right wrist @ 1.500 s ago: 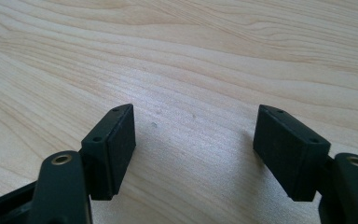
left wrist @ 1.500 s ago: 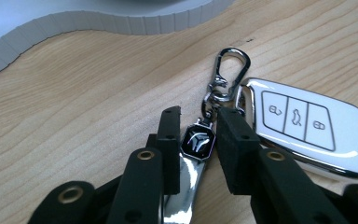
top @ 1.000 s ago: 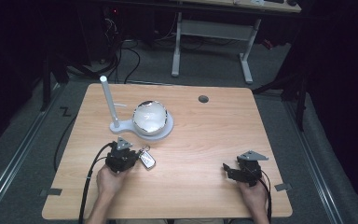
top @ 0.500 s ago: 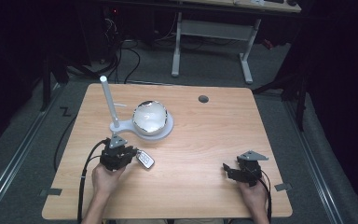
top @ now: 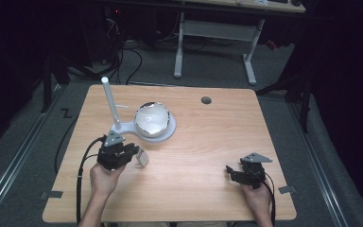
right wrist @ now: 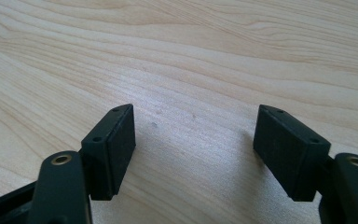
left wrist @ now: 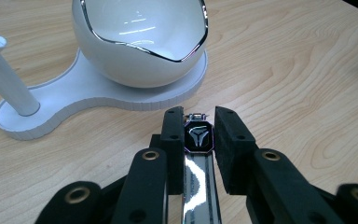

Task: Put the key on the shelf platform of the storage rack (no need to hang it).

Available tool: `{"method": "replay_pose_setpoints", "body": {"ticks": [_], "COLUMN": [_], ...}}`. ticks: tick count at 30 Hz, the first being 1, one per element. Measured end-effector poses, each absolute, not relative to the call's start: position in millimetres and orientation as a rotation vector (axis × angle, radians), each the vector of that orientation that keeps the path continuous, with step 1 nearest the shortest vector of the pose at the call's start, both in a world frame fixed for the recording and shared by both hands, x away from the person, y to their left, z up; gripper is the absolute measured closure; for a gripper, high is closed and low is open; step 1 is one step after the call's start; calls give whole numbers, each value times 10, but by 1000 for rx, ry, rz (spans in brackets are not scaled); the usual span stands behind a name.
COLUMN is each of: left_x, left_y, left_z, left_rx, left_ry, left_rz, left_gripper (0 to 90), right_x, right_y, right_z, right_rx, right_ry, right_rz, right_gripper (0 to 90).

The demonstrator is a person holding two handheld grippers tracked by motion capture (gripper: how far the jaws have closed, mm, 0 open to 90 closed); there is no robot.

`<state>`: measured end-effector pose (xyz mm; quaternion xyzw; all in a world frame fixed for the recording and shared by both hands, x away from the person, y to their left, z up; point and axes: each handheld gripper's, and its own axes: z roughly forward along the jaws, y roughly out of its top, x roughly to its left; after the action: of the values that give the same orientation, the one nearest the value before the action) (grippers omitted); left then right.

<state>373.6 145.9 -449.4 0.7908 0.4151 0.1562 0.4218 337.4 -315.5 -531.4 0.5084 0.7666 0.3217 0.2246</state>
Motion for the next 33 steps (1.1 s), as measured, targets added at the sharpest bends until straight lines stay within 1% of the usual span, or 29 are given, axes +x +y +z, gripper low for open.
{"method": "replay_pose_setpoints", "body": {"ticks": [15,20,33], "left_x": [3746,3757,3807], "left_y": [1441,1431,1396], "left_z": [-4305,-4233,-4000], "left_rx": [1980,1969,1956], "left_ry": [1004,973,929], "left_rz": [346,312,299], "left_gripper": [747,746,746], "right_x": [3375,3374,3375], "right_y": [-3159,-3157,-3158], "right_z": [-5314,-5315,-5315], "right_rx": [1402,1405,1404], "right_ry": [2116,2115,2116], "right_rz": [890,890,891], "right_gripper": [299,298,297]}}
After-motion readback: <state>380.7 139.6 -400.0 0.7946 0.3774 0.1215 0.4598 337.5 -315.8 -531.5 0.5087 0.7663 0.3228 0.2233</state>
